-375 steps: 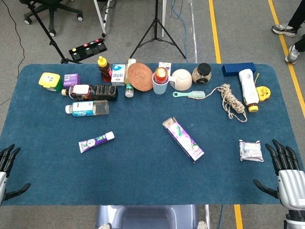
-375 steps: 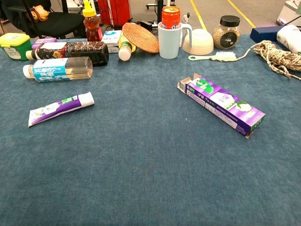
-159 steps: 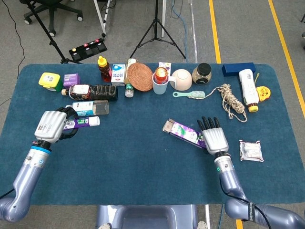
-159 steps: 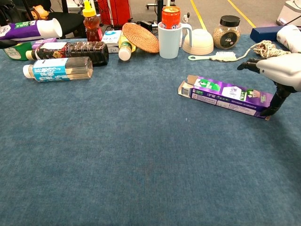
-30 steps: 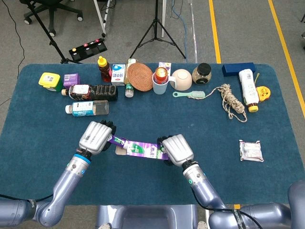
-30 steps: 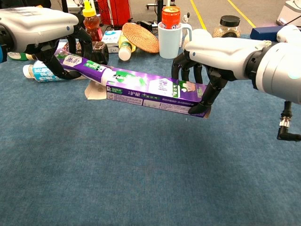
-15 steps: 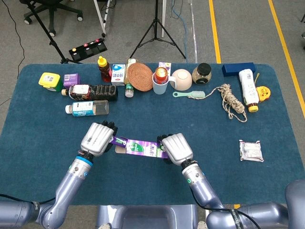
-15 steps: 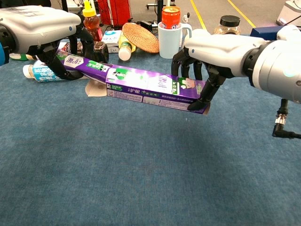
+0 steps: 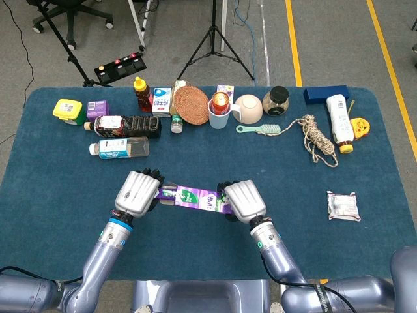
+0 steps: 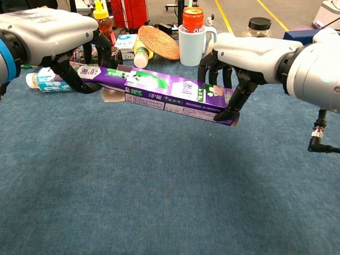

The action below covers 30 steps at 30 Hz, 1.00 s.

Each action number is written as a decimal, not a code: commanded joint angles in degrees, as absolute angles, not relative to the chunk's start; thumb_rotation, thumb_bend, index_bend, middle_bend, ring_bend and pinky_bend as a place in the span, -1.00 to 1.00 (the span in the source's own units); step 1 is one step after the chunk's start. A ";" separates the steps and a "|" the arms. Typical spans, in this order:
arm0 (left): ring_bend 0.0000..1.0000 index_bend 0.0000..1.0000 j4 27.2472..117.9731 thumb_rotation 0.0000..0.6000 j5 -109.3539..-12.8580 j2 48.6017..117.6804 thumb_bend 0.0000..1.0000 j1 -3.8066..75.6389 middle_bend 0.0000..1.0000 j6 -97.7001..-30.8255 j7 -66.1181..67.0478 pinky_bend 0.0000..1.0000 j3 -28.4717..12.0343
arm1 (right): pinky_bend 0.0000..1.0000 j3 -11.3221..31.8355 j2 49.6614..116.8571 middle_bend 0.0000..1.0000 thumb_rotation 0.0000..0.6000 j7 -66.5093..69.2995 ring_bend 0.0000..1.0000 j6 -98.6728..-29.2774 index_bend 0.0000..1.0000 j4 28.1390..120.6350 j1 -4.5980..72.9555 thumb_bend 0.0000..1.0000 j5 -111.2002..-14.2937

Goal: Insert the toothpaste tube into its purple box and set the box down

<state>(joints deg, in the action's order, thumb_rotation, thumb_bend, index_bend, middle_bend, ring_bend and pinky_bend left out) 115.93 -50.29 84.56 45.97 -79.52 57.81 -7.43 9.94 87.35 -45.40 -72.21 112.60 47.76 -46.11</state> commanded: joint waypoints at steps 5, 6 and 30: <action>-0.28 0.10 114.71 1.00 -50.81 86.42 -0.36 45.90 -0.23 -81.47 58.44 0.20 -8.21 | 0.16 9.70 86.74 0.00 1.00 -42.00 0.01 -70.69 -0.13 113.00 47.01 -0.37 -47.93; -0.28 0.10 114.63 1.00 -50.73 86.57 -0.36 45.86 -0.23 -81.54 58.30 0.20 -8.33 | 0.16 9.62 86.72 0.00 1.00 -41.87 0.01 -70.61 -0.13 113.01 46.99 -0.36 -48.26; -0.28 -0.05 118.42 1.00 -52.58 87.14 -0.39 45.31 -0.34 -82.61 57.70 0.14 -8.91 | 0.16 9.69 88.74 0.02 1.00 -37.02 0.01 -70.31 -0.13 108.88 45.31 -0.33 -52.14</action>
<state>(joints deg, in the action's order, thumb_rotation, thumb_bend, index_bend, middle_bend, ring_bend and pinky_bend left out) 118.40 -52.51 87.16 45.34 -82.66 57.77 -8.90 9.64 88.77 -37.23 -70.43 108.97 45.42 -51.95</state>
